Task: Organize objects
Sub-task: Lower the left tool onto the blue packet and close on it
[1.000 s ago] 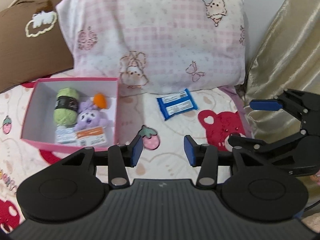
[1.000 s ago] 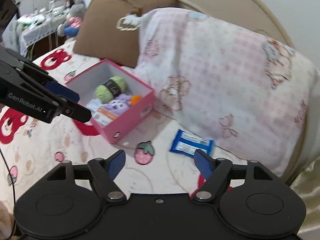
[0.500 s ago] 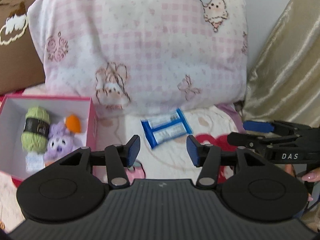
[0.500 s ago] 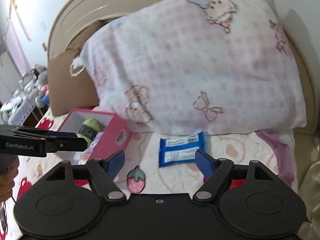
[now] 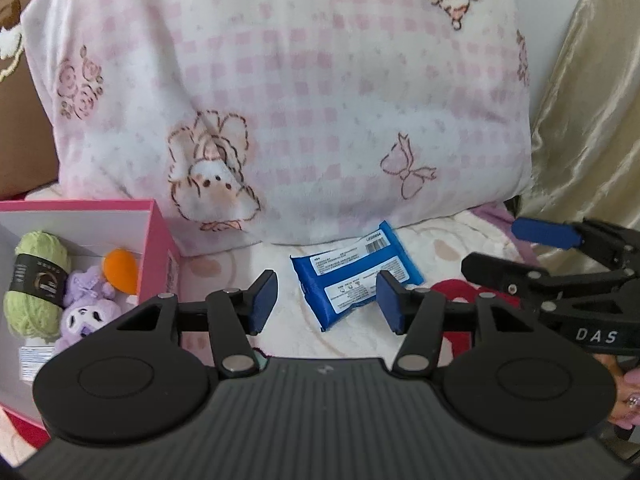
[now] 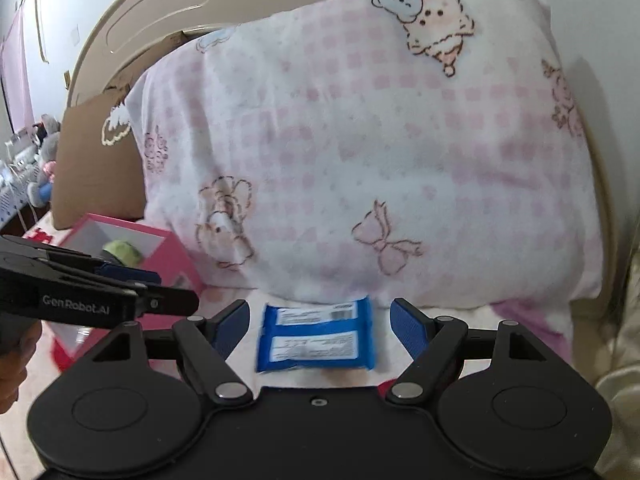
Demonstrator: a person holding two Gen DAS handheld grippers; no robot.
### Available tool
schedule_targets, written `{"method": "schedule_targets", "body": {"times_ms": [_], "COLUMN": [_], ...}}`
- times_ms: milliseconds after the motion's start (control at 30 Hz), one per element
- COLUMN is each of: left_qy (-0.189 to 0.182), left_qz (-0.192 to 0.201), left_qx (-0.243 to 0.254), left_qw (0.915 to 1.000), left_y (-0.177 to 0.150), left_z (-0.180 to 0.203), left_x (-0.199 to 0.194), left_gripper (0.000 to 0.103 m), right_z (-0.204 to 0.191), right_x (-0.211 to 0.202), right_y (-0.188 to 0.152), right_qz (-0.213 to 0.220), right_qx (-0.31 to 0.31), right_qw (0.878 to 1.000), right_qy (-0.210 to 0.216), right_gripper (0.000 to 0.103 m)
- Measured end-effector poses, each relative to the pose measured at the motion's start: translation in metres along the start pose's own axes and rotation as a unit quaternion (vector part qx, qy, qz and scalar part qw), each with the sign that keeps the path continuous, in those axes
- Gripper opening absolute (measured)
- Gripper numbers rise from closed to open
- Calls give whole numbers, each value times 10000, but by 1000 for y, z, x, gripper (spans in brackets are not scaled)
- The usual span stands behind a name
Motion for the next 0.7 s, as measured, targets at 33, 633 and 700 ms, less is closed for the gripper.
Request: {"method": "schedule_targets", "body": {"times_ms": [33, 633, 700], "left_qy": [-37, 67, 0], "left_qz": [35, -35, 11], "left_qx": [-48, -130, -78], "left_qw": [10000, 9999, 10000], "left_y": [-3, -29, -28], "left_z": [-2, -20, -18], "left_x": [5, 87, 90], "left_gripper": [54, 55, 55], "right_z": [1, 34, 36], "right_x": [3, 96, 104], "right_y": [-4, -59, -60], "right_qz": [28, -359, -328], "right_qx": [40, 550, 594], "right_qw": [9999, 9977, 9975], "right_qy": [129, 136, 186], "right_gripper": [81, 81, 80]}}
Point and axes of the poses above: each gripper's, at about its wrist camera, not at the fingertips, and x roughly the way its jaws point, z to its right, y to its top, the point moved 4 cm from there along x, roughly the way its jaws point, and after that the axes turned 10 degrees about -y, right-handed, at the moved point
